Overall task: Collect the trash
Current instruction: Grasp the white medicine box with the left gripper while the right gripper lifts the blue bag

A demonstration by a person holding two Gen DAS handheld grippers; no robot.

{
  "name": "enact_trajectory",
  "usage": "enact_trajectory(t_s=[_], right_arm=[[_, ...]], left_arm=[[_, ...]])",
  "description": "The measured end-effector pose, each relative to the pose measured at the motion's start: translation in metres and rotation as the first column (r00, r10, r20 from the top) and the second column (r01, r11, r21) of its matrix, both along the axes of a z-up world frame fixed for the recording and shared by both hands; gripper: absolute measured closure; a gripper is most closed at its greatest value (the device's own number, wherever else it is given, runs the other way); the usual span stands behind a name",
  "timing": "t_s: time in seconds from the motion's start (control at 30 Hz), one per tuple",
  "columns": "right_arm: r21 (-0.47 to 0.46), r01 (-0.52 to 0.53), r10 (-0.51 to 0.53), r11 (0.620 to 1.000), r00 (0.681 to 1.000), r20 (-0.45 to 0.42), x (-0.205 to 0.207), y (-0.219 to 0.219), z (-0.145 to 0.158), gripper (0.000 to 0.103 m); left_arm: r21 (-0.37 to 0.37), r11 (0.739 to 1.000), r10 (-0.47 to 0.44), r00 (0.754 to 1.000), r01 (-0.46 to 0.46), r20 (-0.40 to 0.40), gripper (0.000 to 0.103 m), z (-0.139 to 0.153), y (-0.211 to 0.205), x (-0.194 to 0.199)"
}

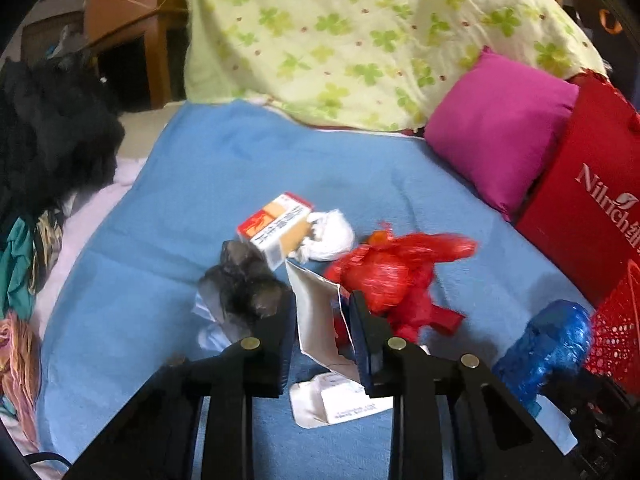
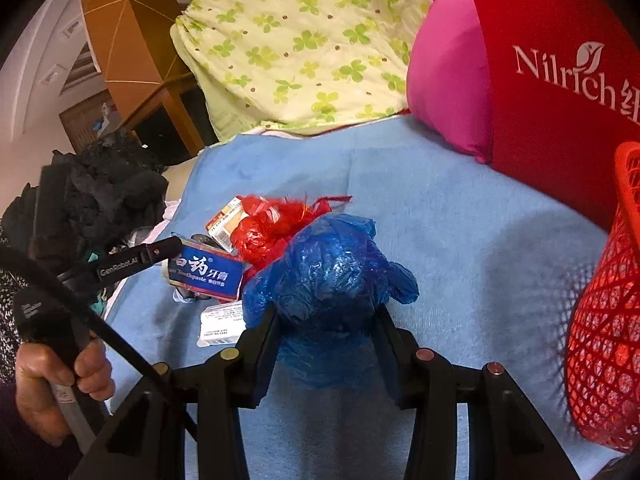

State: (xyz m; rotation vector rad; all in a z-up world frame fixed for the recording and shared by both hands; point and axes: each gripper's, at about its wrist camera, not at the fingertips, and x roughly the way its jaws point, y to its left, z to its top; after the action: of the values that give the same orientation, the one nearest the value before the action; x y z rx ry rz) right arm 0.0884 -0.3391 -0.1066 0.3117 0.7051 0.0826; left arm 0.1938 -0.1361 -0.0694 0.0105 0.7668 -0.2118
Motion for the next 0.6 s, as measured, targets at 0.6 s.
enact_trajectory(t_s=[0.6], right_arm=[[-0.059, 0.059, -0.047, 0.997, 0.98, 0.191, -0.036, -0.009, 0.037, 0.056]], left_arm=[[0.086, 0.996, -0.047, 0.971, 0.028, 0.236, 0.075, 0.075, -0.028, -0.054]])
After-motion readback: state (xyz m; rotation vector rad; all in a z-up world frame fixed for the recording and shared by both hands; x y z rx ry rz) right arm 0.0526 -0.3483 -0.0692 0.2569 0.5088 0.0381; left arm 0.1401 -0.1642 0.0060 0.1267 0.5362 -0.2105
